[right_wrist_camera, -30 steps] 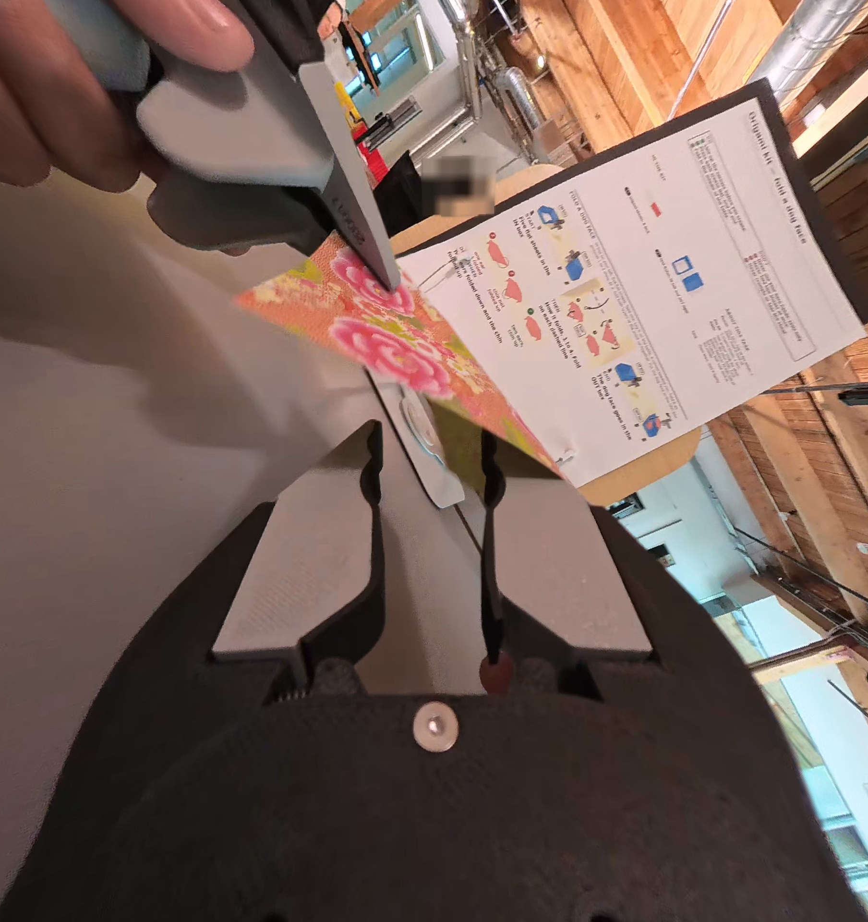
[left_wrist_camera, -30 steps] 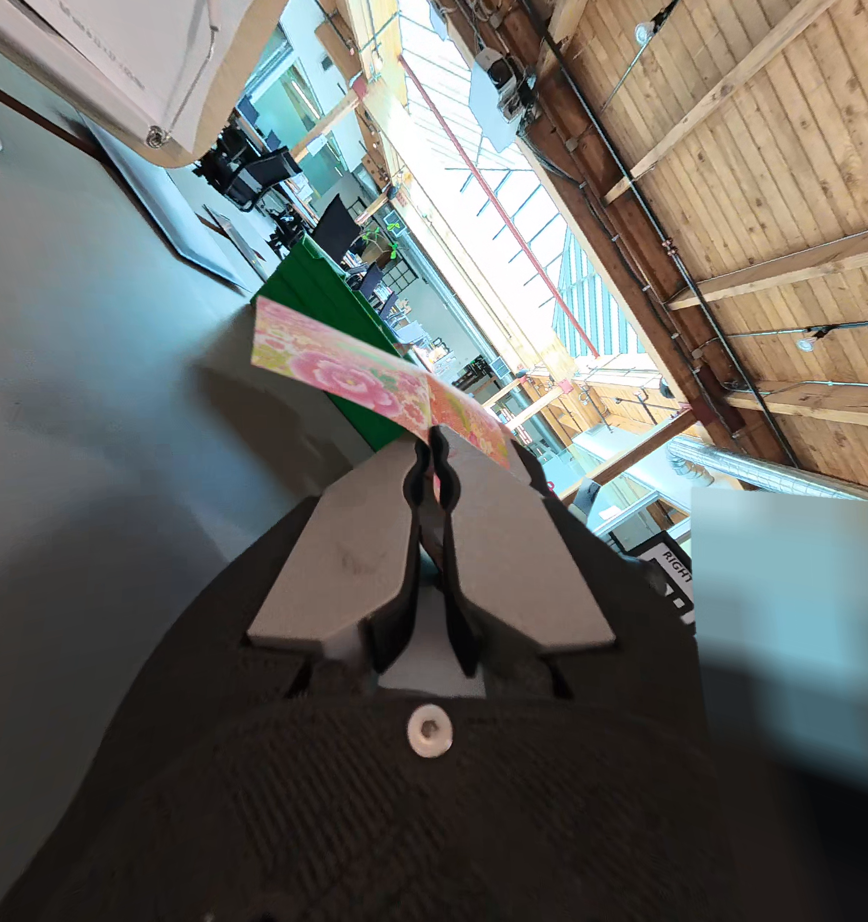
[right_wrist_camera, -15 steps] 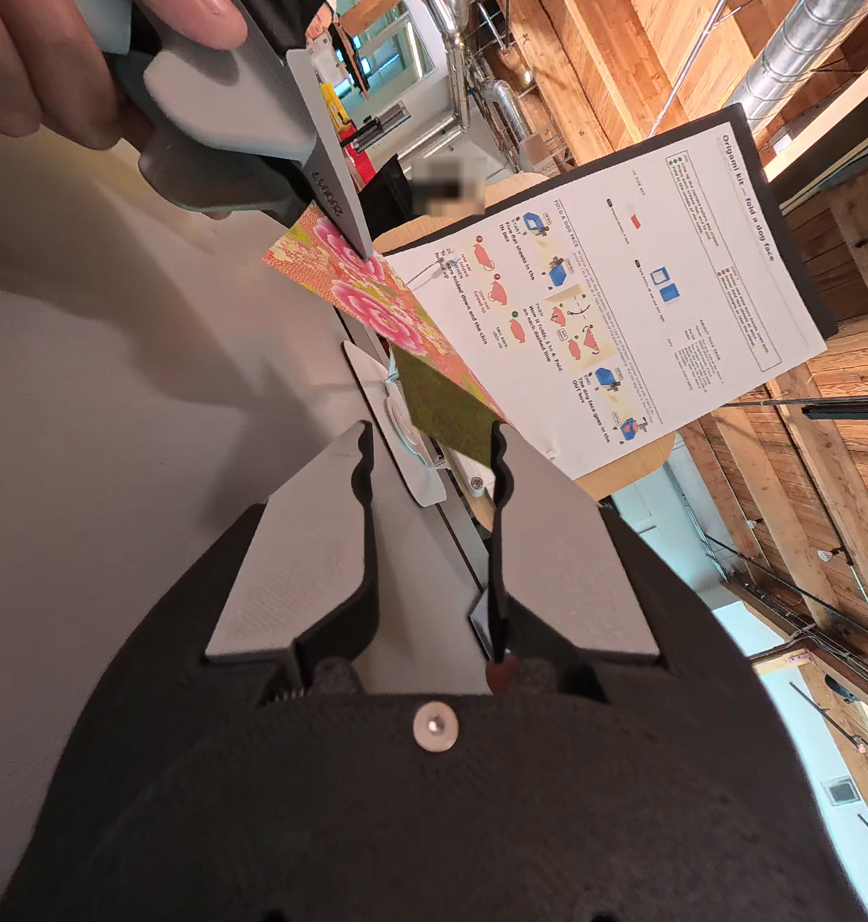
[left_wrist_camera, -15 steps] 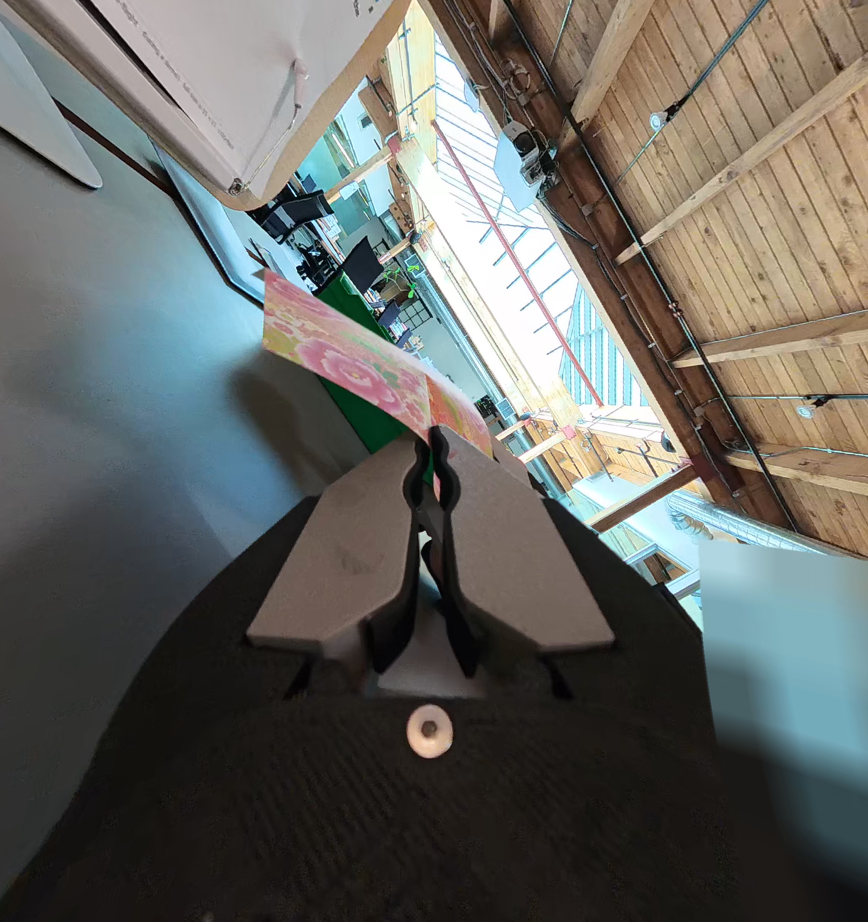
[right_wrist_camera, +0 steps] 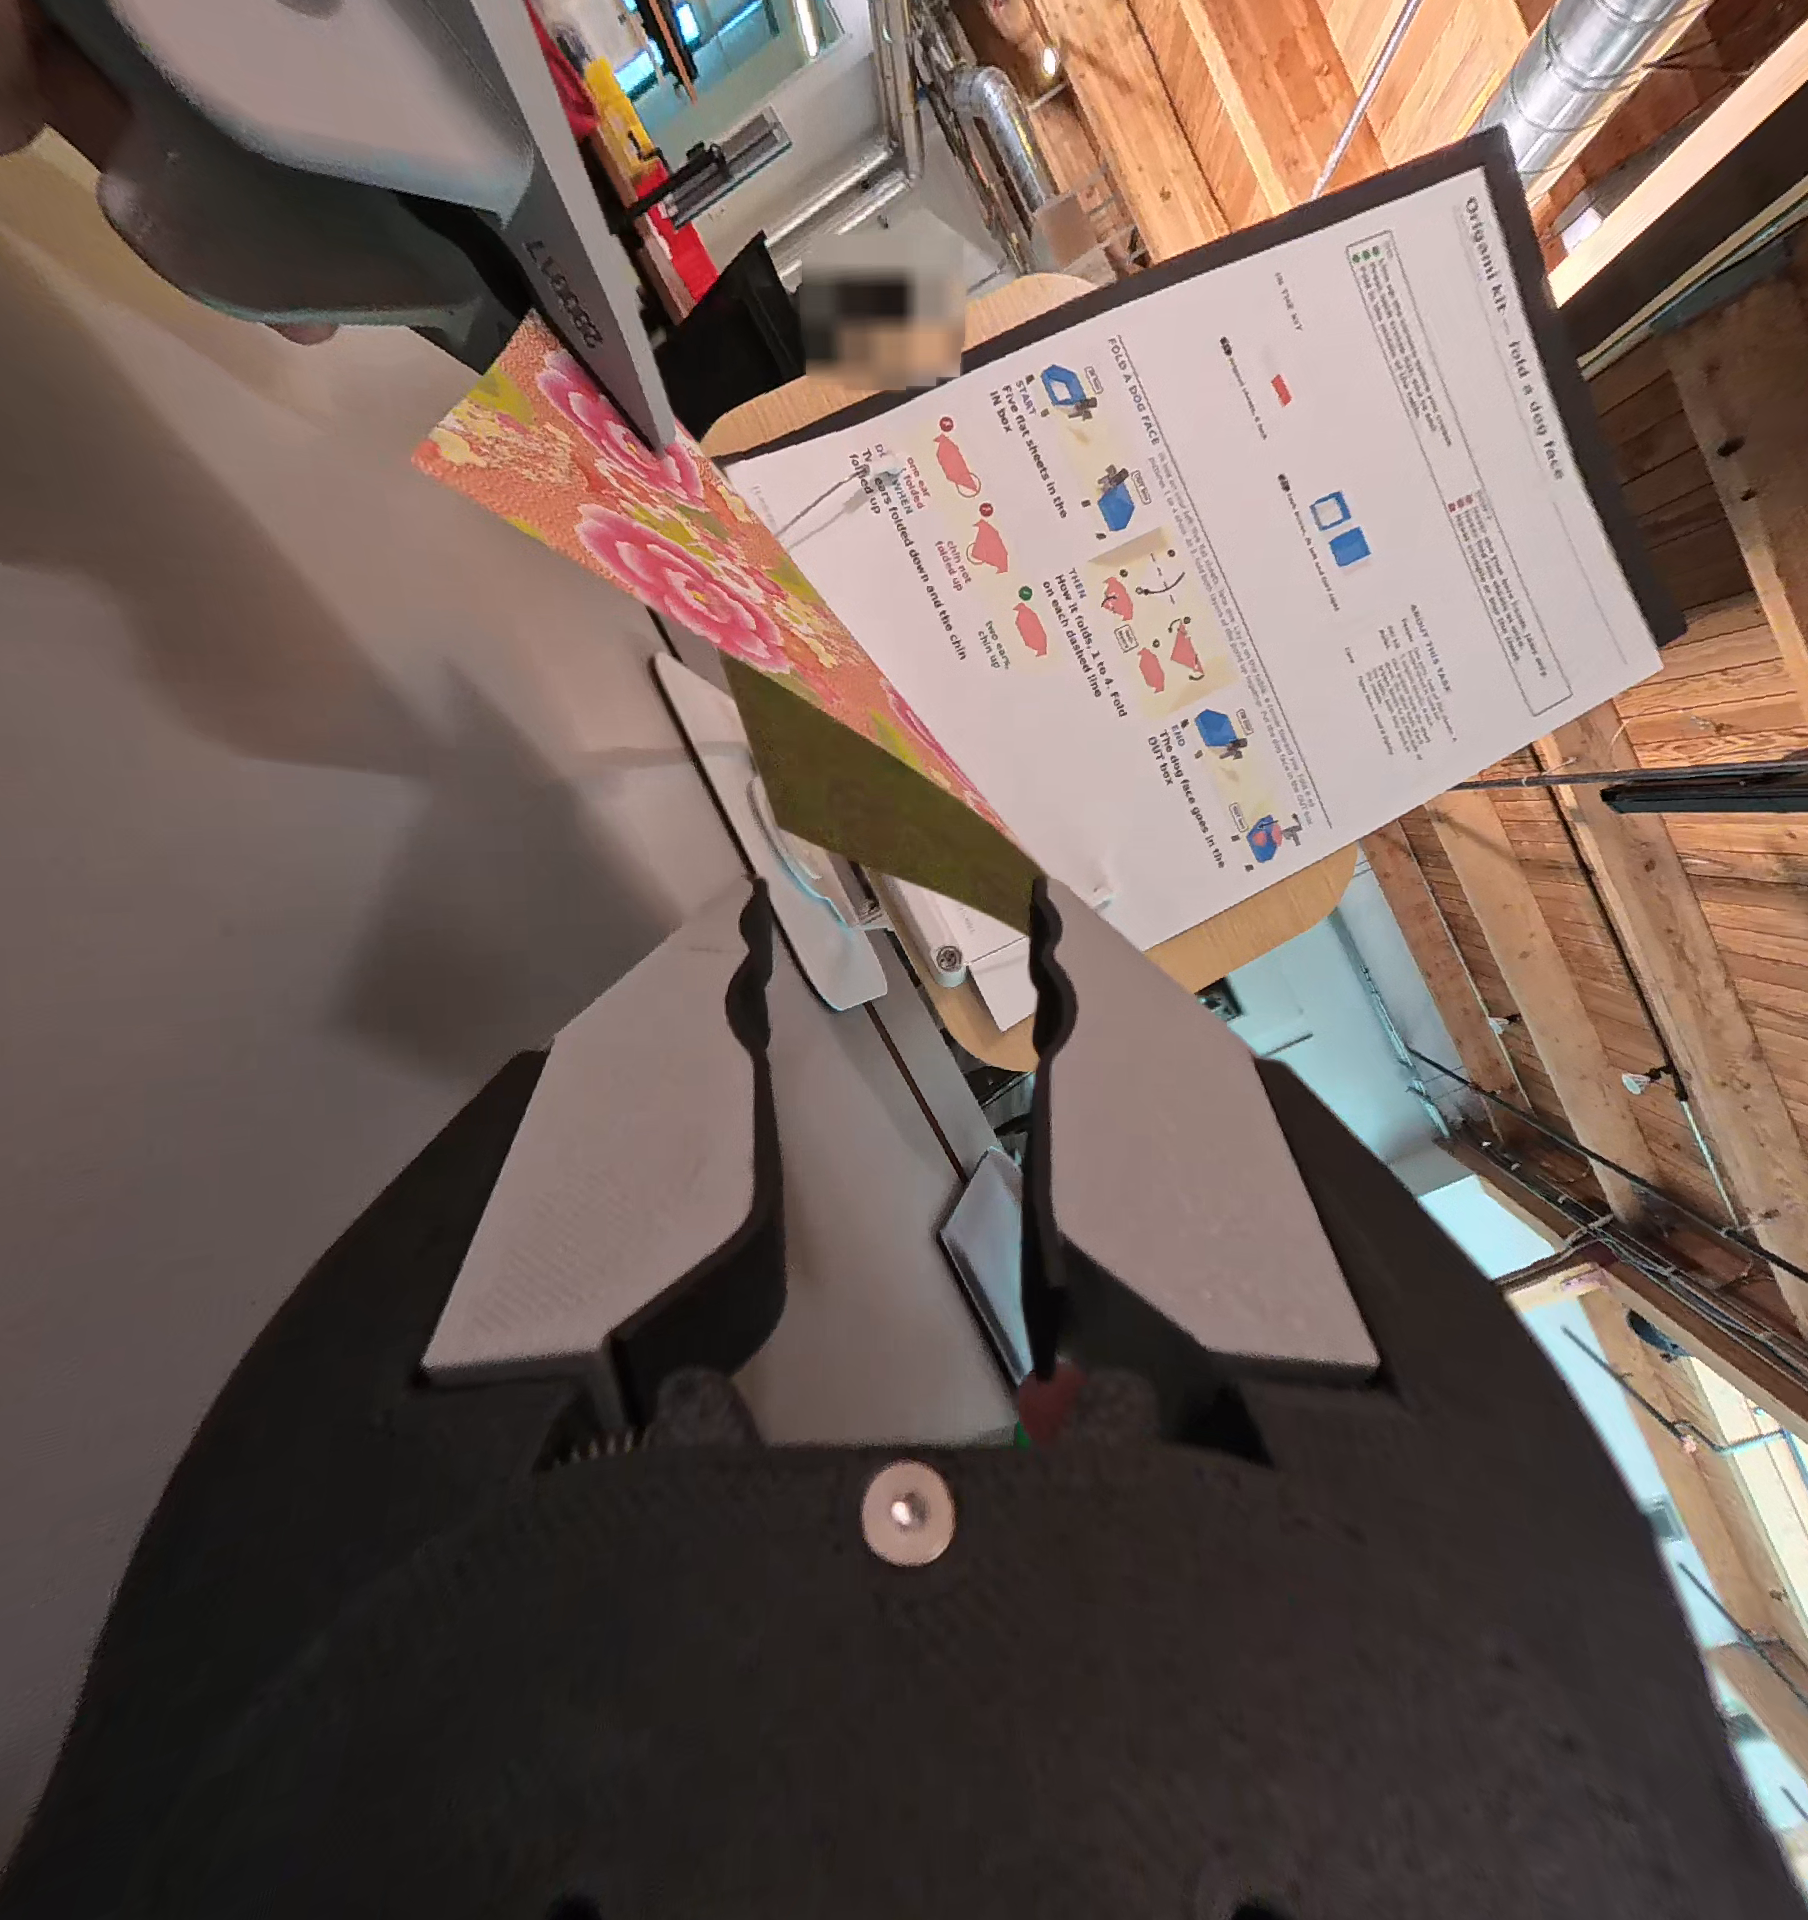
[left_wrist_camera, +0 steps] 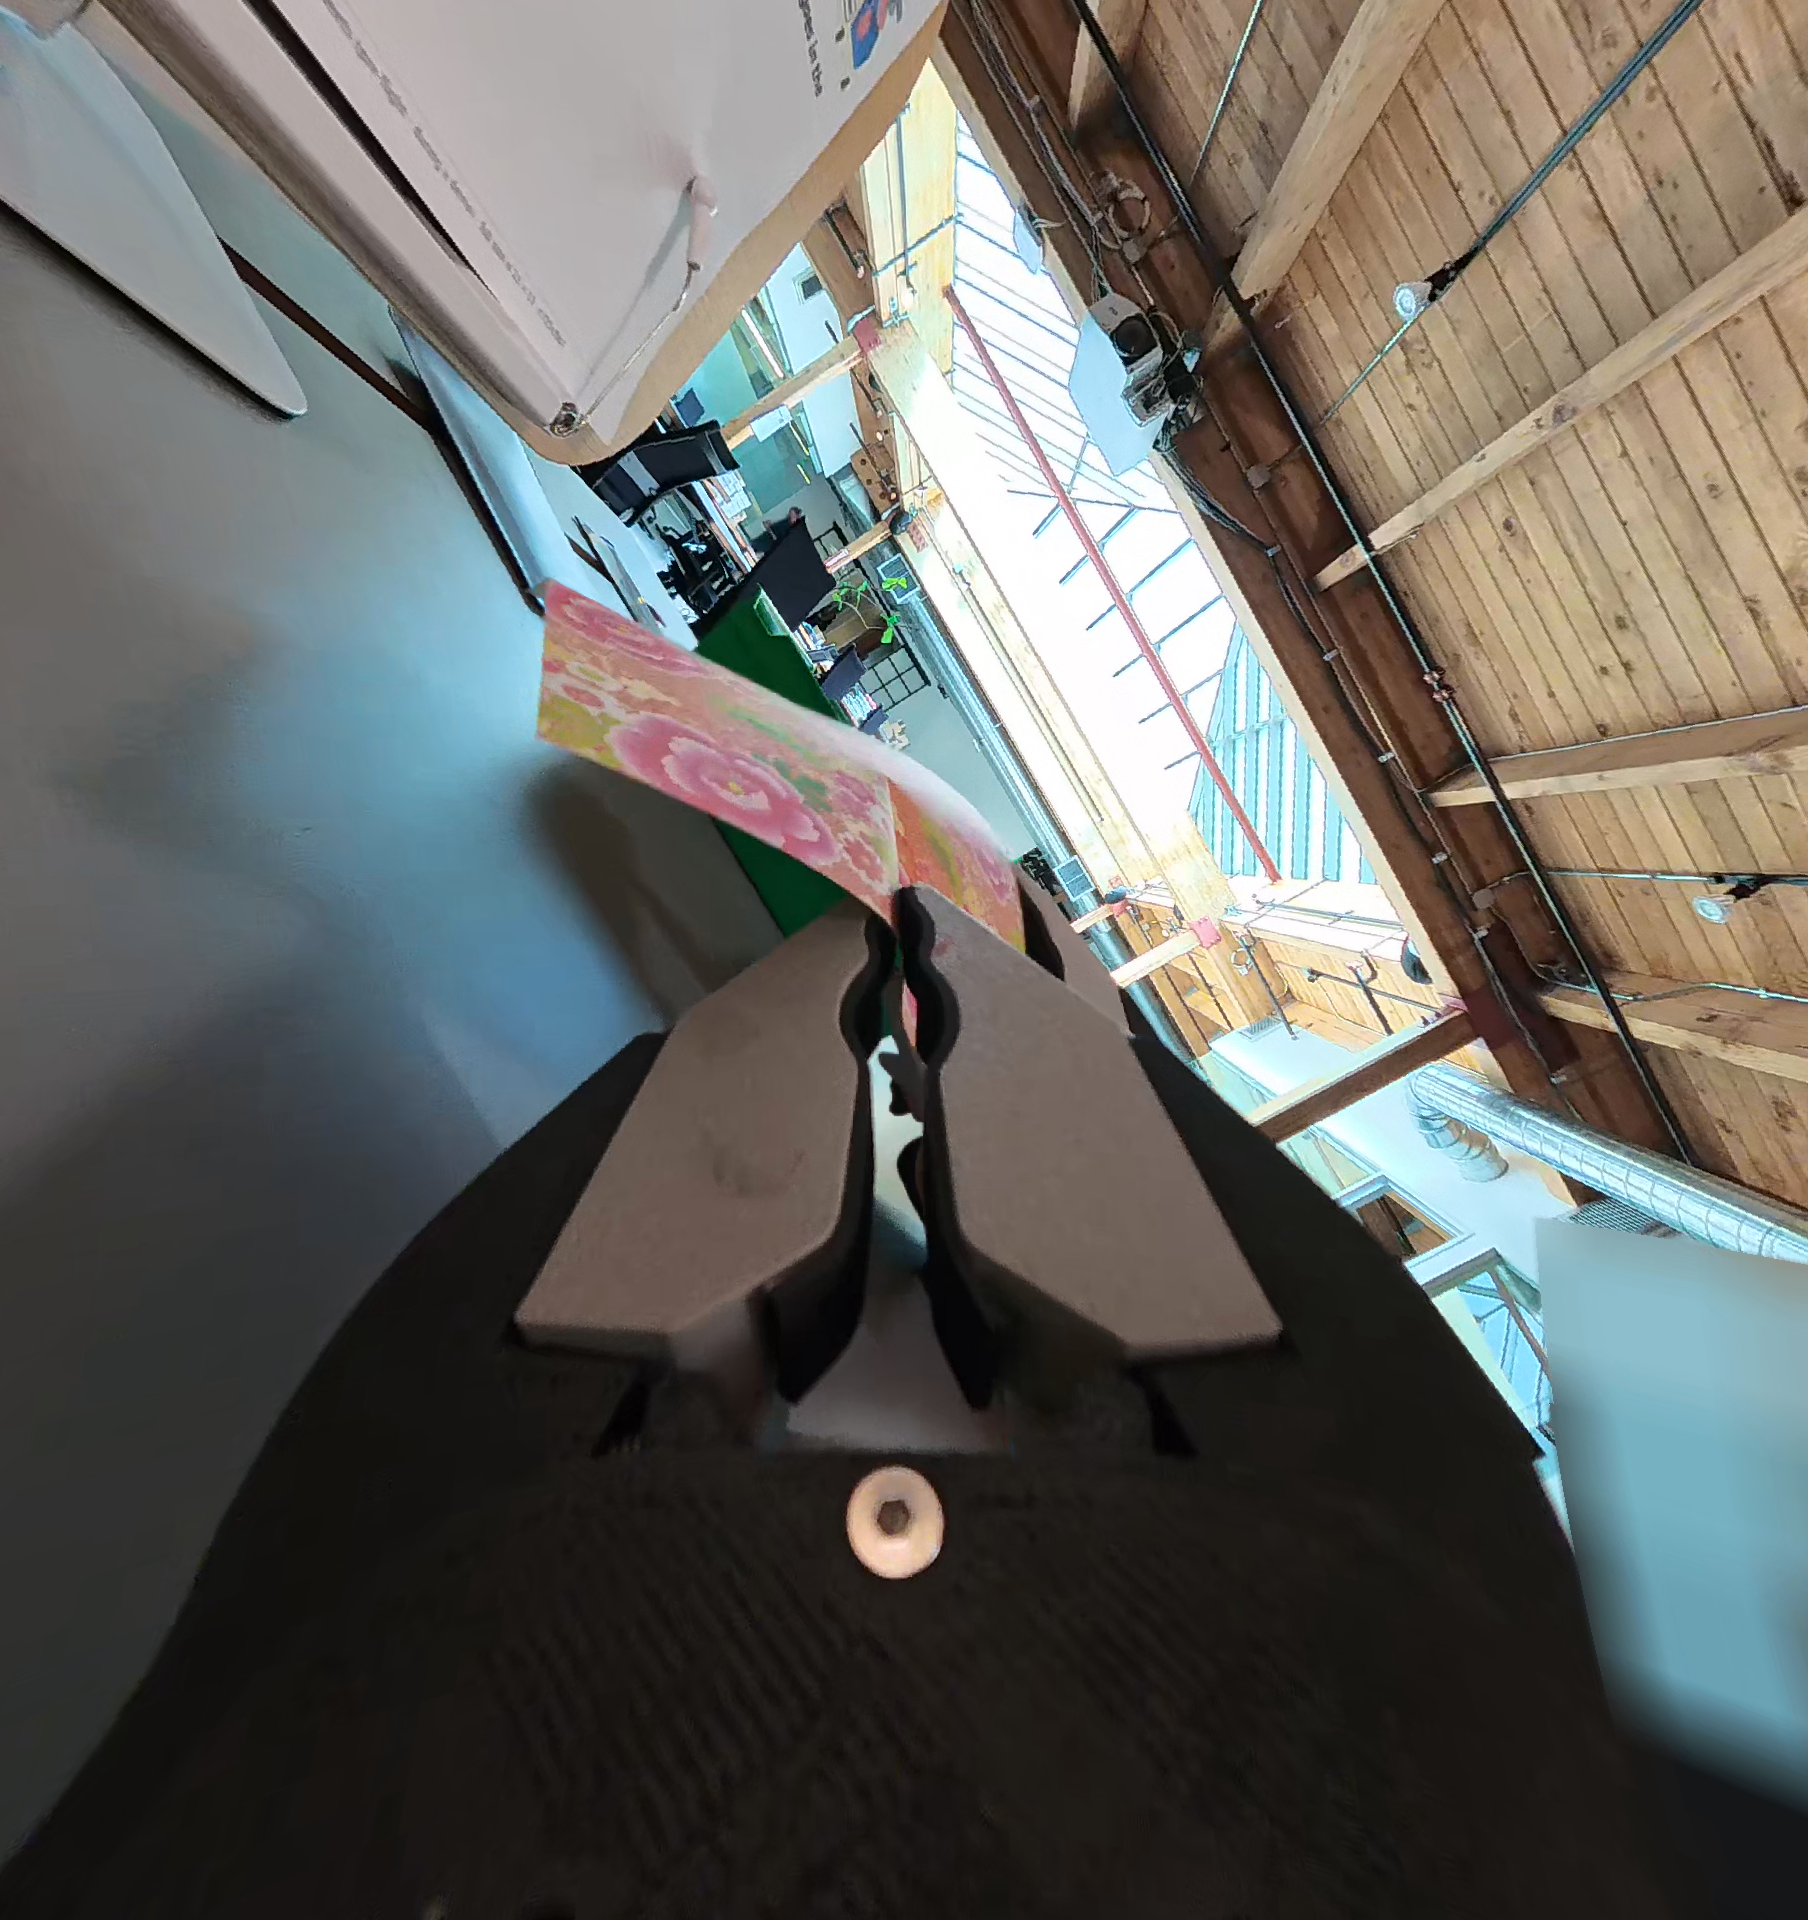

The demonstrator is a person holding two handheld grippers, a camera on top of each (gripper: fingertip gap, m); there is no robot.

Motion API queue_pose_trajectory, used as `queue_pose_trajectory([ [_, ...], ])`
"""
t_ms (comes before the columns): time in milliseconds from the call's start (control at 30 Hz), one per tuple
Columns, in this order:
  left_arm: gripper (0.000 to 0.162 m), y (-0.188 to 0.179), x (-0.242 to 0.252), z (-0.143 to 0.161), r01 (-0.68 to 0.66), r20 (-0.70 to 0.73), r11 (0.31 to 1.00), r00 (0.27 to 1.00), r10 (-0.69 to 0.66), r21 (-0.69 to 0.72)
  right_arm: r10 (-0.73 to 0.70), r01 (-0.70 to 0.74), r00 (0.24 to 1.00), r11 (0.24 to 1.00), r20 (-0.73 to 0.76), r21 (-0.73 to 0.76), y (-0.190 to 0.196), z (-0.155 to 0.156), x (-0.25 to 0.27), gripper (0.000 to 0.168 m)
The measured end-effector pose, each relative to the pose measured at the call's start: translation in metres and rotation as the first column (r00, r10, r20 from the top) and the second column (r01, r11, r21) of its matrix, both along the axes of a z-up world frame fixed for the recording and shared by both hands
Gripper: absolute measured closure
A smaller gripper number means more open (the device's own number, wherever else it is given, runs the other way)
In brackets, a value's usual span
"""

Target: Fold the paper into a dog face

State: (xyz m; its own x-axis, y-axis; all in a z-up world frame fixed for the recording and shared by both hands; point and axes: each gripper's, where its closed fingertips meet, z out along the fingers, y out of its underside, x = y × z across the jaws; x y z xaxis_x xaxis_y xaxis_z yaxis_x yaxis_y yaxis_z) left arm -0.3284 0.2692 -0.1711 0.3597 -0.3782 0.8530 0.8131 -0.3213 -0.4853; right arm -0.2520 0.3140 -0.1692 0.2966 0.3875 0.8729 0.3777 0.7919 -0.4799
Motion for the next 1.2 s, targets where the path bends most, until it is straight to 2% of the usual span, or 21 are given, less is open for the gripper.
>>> queue_pose_trajectory([
  [200,0.162,0.001,-0.001,-0.002,0.002,0.005,1.000,1.000,-0.002,-0.012,-0.006,0.006,1.000,1.000,0.016,-0.002,0.002,-0.003,-0.001,0.118],
  [400,0.162,0.000,0.010,-0.003,0.050,-0.004,0.999,0.999,-0.050,-0.015,0.057,-0.060,0.992,0.998,0.110,0.022,-0.013,-0.022,-0.010,0.118],
  [533,0.162,-0.002,0.028,-0.002,0.134,-0.019,0.991,0.991,-0.134,-0.007,0.085,-0.090,0.993,0.994,0.084,0.064,-0.021,-0.017,-0.008,0.152],
  [567,0.162,-0.002,0.031,-0.002,0.143,-0.029,0.990,0.989,-0.143,-0.003,0.096,-0.100,0.993,0.993,0.069,0.066,-0.023,-0.014,-0.007,0.168],
  [633,0.150,-0.003,0.031,0.000,0.140,-0.056,0.990,0.989,-0.139,0.006,0.116,-0.116,0.993,0.993,0.026,-0.011,-0.019,-0.006,-0.003,0.168],
  [733,0.132,-0.003,0.020,0.006,0.063,-0.153,0.997,0.987,-0.057,0.036,0.140,-0.156,0.987,0.939,-0.073,-0.308,0.001,0.007,0.008,0.168],
  [800,0.124,-0.004,0.011,0.009,-0.018,-0.271,0.998,0.962,0.034,0.058,0.184,-0.234,0.972,0.827,-0.148,-0.511,0.015,0.014,0.017,0.168],
  [867,0.121,-0.005,0.007,0.012,-0.066,-0.380,0.994,0.920,0.093,0.084,0.238,-0.338,0.941,0.667,-0.240,-0.664,0.022,0.023,0.026,0.168],
  [967,0.119,-0.008,0.010,0.018,-0.077,-0.458,0.989,0.880,0.127,0.127,0.299,-0.466,0.879,0.381,-0.371,-0.799,0.024,0.035,0.038,0.168],
  [1033,0.115,-0.009,0.016,0.020,-0.044,-0.447,0.989,0.888,0.103,0.140,0.333,-0.510,0.835,0.166,-0.439,-0.844,0.021,0.040,0.044,0.168],
  [1100,0.114,-0.011,0.022,0.020,0.001,-0.409,0.991,0.911,0.055,0.137,0.355,-0.509,0.799,-0.034,-0.486,-0.860,0.016,0.040,0.047,0.168],
  [1133,0.114,-0.011,0.023,0.019,0.021,-0.388,0.992,0.921,0.031,0.127,0.359,-0.478,0.799,-0.107,-0.482,-0.872,0.014,0.035,0.048,0.168],
  [1200,0.114,-0.009,0.026,0.014,0.051,-0.361,0.994,0.932,-0.013,0.097,0.372,-0.376,0.826,-0.193,-0.423,-0.906,0.012,0.015,0.045,0.168],
])
